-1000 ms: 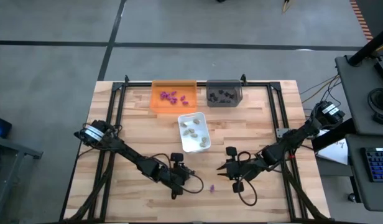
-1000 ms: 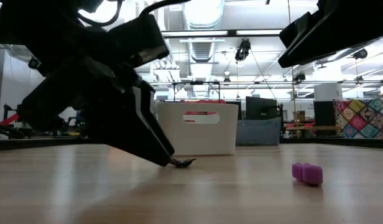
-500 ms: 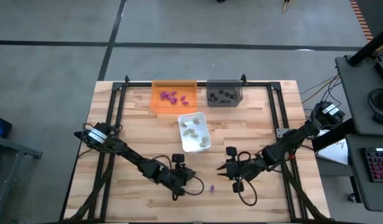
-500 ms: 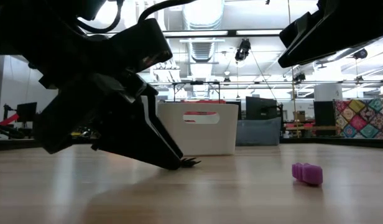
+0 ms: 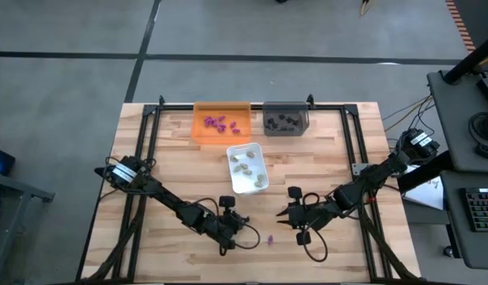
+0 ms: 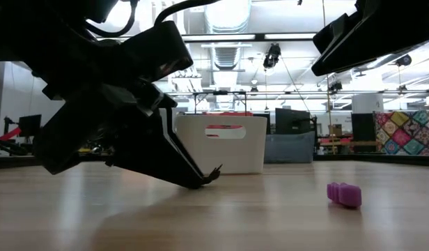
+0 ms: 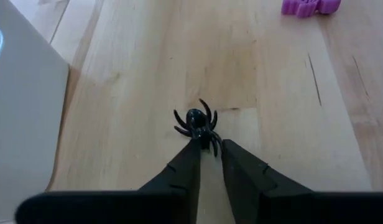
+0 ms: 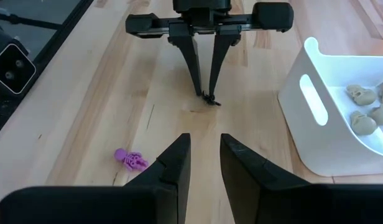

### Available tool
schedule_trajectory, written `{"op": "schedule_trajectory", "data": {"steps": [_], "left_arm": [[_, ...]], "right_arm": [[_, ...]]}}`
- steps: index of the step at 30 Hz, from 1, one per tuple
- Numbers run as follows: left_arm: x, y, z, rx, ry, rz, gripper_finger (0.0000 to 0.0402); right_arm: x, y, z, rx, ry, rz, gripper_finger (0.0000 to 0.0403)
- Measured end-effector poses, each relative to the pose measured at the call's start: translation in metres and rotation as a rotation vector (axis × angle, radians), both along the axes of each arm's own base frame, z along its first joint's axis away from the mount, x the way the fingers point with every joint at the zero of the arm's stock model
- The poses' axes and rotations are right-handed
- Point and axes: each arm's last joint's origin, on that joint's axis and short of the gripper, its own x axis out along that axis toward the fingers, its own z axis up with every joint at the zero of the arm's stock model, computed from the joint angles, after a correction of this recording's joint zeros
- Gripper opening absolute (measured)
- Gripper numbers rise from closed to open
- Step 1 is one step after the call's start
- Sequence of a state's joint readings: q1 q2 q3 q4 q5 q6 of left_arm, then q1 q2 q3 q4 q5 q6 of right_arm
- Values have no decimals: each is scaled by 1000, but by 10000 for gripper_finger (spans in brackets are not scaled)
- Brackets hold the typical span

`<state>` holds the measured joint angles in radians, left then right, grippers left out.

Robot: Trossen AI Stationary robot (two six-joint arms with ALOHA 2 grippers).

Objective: Sort Halloween decoration
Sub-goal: Put the black spider toy into the black bin

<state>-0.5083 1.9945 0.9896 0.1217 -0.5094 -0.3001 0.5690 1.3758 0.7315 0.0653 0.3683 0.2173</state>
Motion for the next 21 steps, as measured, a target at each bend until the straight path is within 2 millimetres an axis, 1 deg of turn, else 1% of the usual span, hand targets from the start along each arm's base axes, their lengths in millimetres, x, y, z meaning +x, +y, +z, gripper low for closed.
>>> {"op": "schedule_trajectory", "data": {"steps": [7,14,21], "left_arm": [[3,-2,4,16,0,-15,4],[5,-3,5,15,-13,-7,1],[7,-4,8,1,-46,-1,0]], "right_arm": [[0,0,0,0,0,0,77],[2,1,-2,-4,-9,6,77],[16,10,-18,-78,-65,73,77]]}}
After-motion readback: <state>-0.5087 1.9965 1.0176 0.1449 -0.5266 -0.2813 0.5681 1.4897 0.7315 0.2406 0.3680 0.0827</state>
